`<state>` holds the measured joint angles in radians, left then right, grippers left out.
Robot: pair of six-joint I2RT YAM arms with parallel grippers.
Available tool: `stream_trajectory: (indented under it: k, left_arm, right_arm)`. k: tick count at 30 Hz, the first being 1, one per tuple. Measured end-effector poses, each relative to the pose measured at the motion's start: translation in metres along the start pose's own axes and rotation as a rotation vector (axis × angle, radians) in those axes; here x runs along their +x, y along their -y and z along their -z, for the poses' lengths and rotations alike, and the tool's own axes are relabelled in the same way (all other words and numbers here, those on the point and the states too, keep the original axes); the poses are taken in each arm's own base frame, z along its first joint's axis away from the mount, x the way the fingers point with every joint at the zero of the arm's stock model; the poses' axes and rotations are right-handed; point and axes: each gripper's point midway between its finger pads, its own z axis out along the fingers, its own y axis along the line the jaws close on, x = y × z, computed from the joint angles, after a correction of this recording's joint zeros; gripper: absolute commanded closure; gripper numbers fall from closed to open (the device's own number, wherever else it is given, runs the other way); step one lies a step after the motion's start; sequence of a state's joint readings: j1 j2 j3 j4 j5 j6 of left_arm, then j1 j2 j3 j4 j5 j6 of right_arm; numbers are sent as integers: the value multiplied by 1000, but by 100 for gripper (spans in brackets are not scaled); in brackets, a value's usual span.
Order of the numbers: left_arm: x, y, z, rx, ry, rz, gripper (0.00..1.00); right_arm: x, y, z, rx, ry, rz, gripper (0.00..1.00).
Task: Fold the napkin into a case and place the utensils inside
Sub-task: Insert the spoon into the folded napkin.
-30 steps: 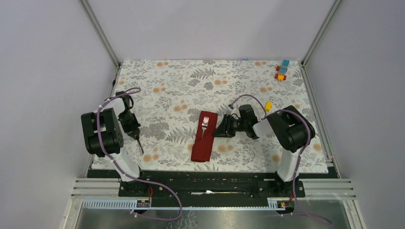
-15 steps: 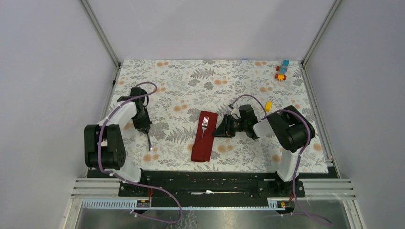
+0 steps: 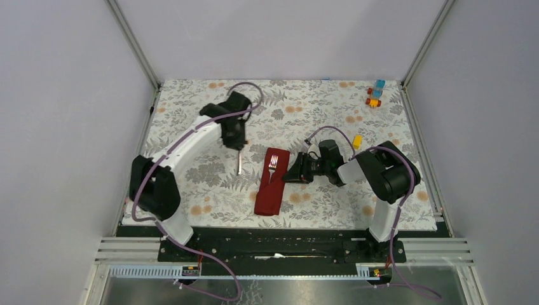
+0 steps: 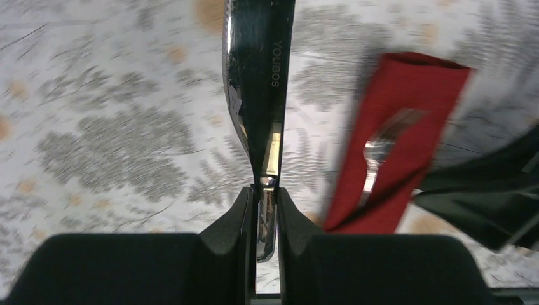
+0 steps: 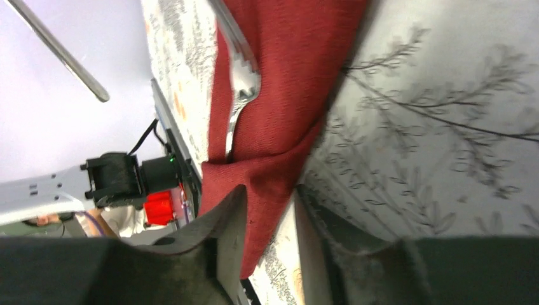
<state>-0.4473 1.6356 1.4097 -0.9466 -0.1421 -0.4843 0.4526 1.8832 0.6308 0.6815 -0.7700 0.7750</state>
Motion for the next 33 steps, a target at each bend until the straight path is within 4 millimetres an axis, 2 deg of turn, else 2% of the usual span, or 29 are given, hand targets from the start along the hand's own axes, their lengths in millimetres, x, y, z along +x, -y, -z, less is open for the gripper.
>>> stream_trajectory:
  k: [4, 8, 14, 21, 33]
  left_arm:
    - [-5, 65, 2, 69, 11, -95, 100]
    - [7, 113, -15, 91, -26, -173, 100]
    - [18, 145, -40, 87, -65, -227, 100]
    - [25, 160, -51, 79, -67, -256, 100]
    - [13, 167, -60, 79, -7, -219, 100]
  right_arm:
    - [-2, -7, 3, -16, 16, 23, 50]
    - [-1, -5, 5, -17, 22, 17, 50]
    - [-11, -1, 12, -22, 65, -26, 51]
    - [-35, 6, 9, -33, 105, -69, 53]
    - [-41, 8, 4, -29, 107, -76, 62]
